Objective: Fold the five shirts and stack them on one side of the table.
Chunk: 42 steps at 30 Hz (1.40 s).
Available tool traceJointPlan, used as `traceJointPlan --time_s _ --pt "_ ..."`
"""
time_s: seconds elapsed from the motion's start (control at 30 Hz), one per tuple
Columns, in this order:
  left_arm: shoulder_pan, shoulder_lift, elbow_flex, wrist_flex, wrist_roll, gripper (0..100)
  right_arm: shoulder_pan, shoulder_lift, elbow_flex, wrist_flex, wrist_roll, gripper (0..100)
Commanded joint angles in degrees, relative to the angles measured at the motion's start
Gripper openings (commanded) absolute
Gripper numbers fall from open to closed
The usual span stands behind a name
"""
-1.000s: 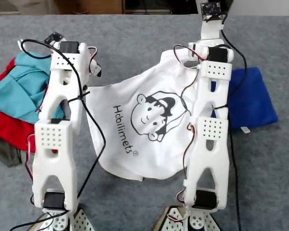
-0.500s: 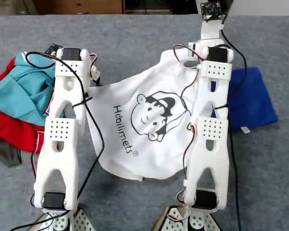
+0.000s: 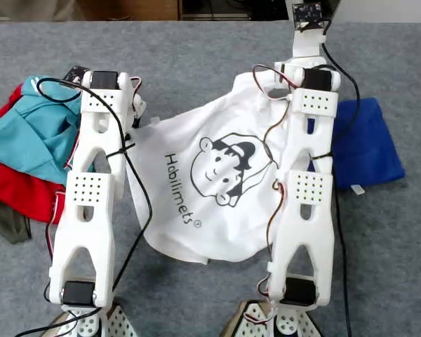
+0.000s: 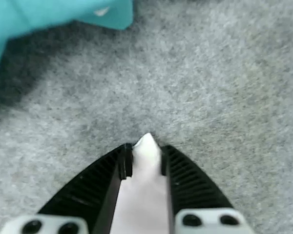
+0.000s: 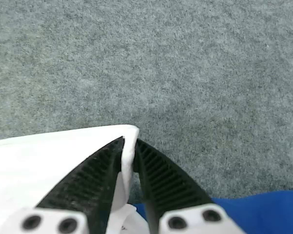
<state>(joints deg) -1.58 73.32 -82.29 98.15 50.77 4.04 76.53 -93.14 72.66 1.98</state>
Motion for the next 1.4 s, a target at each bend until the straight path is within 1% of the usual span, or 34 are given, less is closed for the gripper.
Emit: traceJointPlan --time_s 0.0,0.17,0.33,0.4,0.47,0.63,0.73,0.87,1.03,1.1,1.2,1.37 --pt "-0.7 -0.04 -0.53 -1.05 0.35 2 0.48 -0.13 -1.8 -1.49 0.62 1.2" --pt "-0.7 -0.04 -3.69 -0.44 -0.35 2 0.48 -0.13 -1.8 -1.49 0.62 1.2" --pt "-0.79 -0.13 -13.54 2.73 -3.96 2 -0.75 -1.8 -2.42 -1.32 0.7 1.2" --pt "-1.23 -1.36 -13.89 2.73 -5.54 2 -1.63 -4.79 -2.42 -0.88 1.41 1.2" --pt "-1.76 -5.67 -13.19 2.73 -7.82 2 -1.71 -8.84 -2.42 1.14 2.73 1.0" --pt "-5.01 -17.1 -13.27 2.73 -14.15 2 -1.8 -21.49 -2.33 5.8 3.08 0.9" --pt "-5.63 -24.22 -13.19 2.73 -17.49 2 -1.8 -30.11 -2.33 7.56 3.69 0.9" --pt "-5.98 -34.68 -13.19 2.73 -20.92 2 -3.21 -41.54 -2.24 7.91 7.82 0.8" --pt "-6.07 -48.48 -13.1 2.81 -26.2 2 -7.34 -52.44 -2.24 7.91 13.36 0.8" --pt "-6.07 -53.76 -10.9 2.81 -27.08 2 -8.92 -55.87 -2.24 7.91 15.3 0.8" --pt "-6.07 -63.25 -1.85 2.81 -27.08 2 -10.59 -60.44 -2.24 7.38 16.7 0.8" --pt "-6.59 -81.45 24.7 2.73 -27.16 2 -11.38 -64.04 -1.63 3.08 18.11 0.8"
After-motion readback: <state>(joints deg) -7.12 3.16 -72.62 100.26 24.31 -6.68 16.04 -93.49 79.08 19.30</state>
